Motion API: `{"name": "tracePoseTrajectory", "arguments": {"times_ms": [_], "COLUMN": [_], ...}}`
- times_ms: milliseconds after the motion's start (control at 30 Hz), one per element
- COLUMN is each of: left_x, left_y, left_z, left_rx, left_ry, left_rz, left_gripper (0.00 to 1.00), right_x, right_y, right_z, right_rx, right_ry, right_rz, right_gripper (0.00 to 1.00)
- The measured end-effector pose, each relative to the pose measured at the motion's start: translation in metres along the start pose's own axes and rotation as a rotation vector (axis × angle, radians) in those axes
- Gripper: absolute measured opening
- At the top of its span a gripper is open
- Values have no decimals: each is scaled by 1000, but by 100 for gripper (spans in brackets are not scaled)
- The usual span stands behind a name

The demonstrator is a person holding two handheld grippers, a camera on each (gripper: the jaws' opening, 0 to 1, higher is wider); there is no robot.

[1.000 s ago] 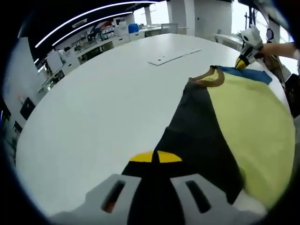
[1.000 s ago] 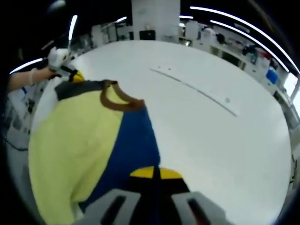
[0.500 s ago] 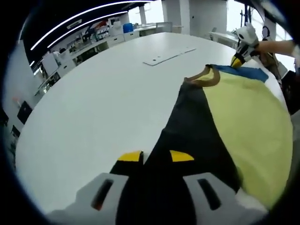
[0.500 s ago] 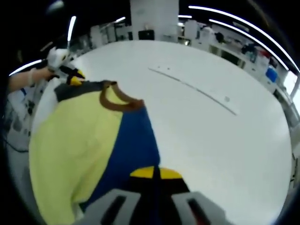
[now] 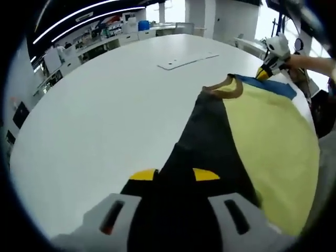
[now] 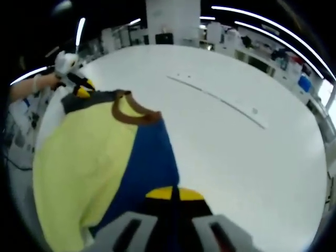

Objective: Fold the garment on the visible template until the final outline fits inside the template.

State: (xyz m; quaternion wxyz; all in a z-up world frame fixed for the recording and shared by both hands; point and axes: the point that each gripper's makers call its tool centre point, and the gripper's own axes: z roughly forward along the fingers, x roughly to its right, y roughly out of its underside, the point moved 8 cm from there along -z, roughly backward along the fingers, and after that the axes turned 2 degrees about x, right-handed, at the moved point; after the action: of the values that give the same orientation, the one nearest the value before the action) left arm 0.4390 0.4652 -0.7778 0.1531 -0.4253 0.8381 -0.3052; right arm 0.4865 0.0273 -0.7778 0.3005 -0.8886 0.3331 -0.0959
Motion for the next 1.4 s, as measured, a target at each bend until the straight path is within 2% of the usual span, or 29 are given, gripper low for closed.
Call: {"name": "tracePoseTrajectory", "arguments": {"times_ms": [67,200,300,433,567,600,867,900,1000,1267,1400], "left_x": [-1,-3,-3,-3,-4,-5,-9,-9,-5,-11,-16], "left_y": [0,0,1,1,0,0,0,0,-1,-5,-7], "left_z": [0,0,-2,-1,2,4,5,5,3,5,7], "left_rx": [-9,-20,-19,-26,-32,-31,-28,-27,-23,-23,-22], "left_ry": [-5,-1,-8,2,10,24,15,15,8,-14,-29], "left_rz": [-1,-20,-43,-47,-43,-51,-86,-86,-99,-99,-95], "left_gripper": [26,23,18,5,0,0,0,0,0,0,0], "right_x": [3,4,5,2,1,2,3,12,8,23,24], "right_y": [-1,-1,-1,-1,-1,-1,-2,-5,-5,-13,-18], "right_z": [2,2,3,2,1,2,1,5,2,14,16], "right_rx": [-1,-4,-5,-5,-6,-6,-13,-13,-12,-14,-3], "right_ry": [-1,0,-3,-4,-4,-4,9,9,15,32,44], "right_rz": [0,0,1,1,0,-2,-22,-22,-28,-54,-62], "right_gripper": [0,0,0,0,0,0,0,0,0,0,0]}}
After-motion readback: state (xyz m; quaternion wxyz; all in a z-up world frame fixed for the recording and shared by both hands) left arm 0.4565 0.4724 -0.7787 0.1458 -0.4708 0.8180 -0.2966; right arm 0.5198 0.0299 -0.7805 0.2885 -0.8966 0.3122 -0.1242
